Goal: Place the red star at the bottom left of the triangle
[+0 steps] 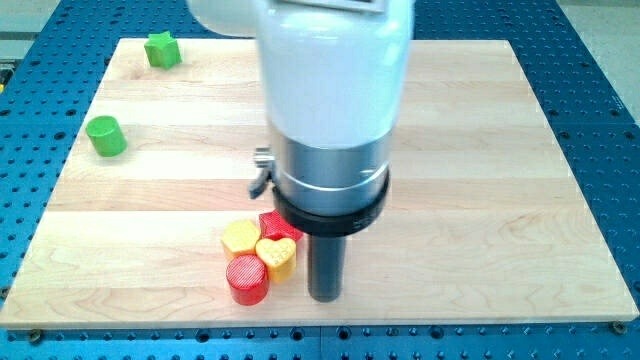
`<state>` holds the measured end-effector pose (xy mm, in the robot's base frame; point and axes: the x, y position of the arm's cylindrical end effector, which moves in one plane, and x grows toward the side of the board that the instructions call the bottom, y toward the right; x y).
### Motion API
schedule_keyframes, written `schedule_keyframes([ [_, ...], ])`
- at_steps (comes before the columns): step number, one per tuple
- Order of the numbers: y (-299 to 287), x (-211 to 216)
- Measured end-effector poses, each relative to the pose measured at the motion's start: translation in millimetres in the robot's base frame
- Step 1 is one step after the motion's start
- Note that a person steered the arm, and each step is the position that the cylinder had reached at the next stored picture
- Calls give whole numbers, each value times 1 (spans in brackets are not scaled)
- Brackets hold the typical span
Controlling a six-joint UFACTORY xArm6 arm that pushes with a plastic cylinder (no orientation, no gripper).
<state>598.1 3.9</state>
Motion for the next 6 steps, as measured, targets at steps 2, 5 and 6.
schedule_keyframes([
  [2,-22,21],
  [5,-53,-31],
  [6,-59,-69],
])
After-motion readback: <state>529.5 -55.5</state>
